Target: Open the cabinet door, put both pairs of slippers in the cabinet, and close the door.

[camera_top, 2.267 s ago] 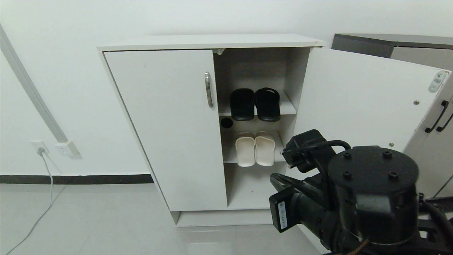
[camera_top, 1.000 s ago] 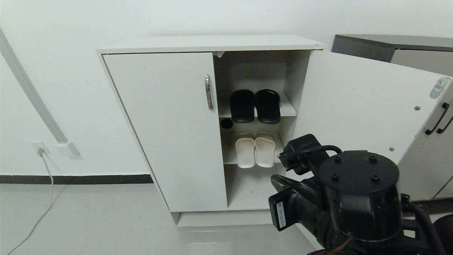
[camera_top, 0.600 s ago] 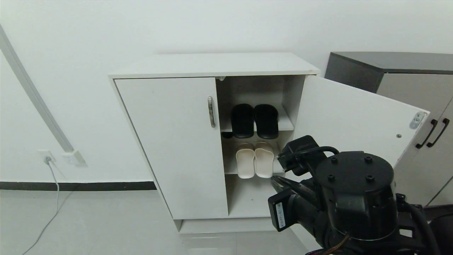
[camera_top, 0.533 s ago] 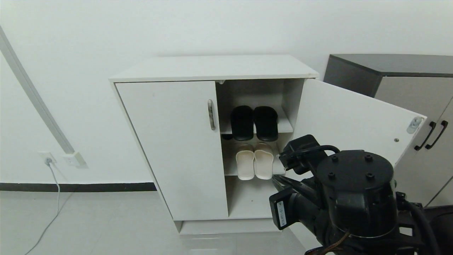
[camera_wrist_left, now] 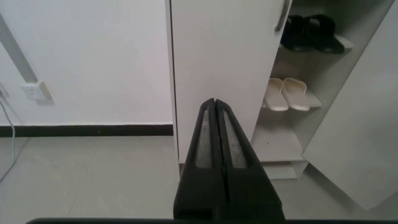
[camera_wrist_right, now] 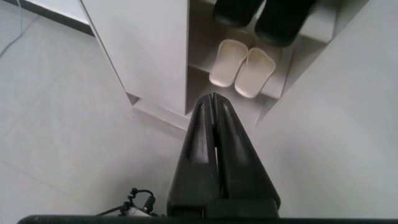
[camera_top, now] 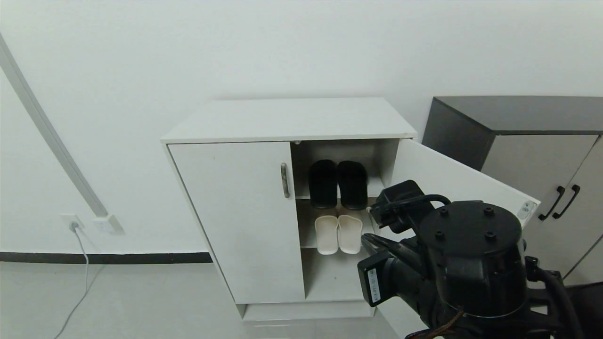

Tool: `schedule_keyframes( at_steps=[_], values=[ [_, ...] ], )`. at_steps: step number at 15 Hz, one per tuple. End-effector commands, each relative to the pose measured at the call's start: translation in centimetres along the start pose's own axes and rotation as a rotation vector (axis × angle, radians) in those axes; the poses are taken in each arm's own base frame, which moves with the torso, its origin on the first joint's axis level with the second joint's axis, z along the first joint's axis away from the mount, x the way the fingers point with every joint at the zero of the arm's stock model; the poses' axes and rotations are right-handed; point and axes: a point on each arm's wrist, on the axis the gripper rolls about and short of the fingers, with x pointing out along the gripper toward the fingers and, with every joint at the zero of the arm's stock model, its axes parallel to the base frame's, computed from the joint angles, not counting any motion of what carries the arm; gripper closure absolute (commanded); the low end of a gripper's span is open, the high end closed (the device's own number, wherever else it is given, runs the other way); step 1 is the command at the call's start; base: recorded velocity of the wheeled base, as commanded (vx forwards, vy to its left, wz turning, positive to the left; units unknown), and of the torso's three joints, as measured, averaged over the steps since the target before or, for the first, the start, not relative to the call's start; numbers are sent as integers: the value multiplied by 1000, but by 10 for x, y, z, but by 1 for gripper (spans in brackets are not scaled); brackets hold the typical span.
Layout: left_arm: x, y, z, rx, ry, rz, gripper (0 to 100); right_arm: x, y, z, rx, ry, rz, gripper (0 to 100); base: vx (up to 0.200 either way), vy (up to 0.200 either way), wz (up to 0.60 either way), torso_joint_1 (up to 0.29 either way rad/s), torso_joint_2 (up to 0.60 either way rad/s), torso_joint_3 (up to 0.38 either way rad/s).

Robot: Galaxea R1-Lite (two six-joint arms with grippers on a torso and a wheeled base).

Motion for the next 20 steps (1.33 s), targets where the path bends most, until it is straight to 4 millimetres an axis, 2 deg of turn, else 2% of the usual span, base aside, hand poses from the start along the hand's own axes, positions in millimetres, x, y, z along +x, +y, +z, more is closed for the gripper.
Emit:
schedule_keyframes(
  at_steps=[1, 16, 20],
  values=[
    [0, 0, 0, -1, 1, 1, 100, 0, 0, 0, 0, 0, 1, 100, 0, 0, 0, 178, -500, -325],
    [0, 0, 0, -1, 1, 1, 100, 1, -2, 1, 6, -2, -6, 100, 0, 0, 0, 225, -542, -317],
    [0, 0, 0, -1, 1, -1, 100, 1, -2, -1, 0, 4, -7, 100, 0, 0, 0, 40, -85, -45]
  ],
)
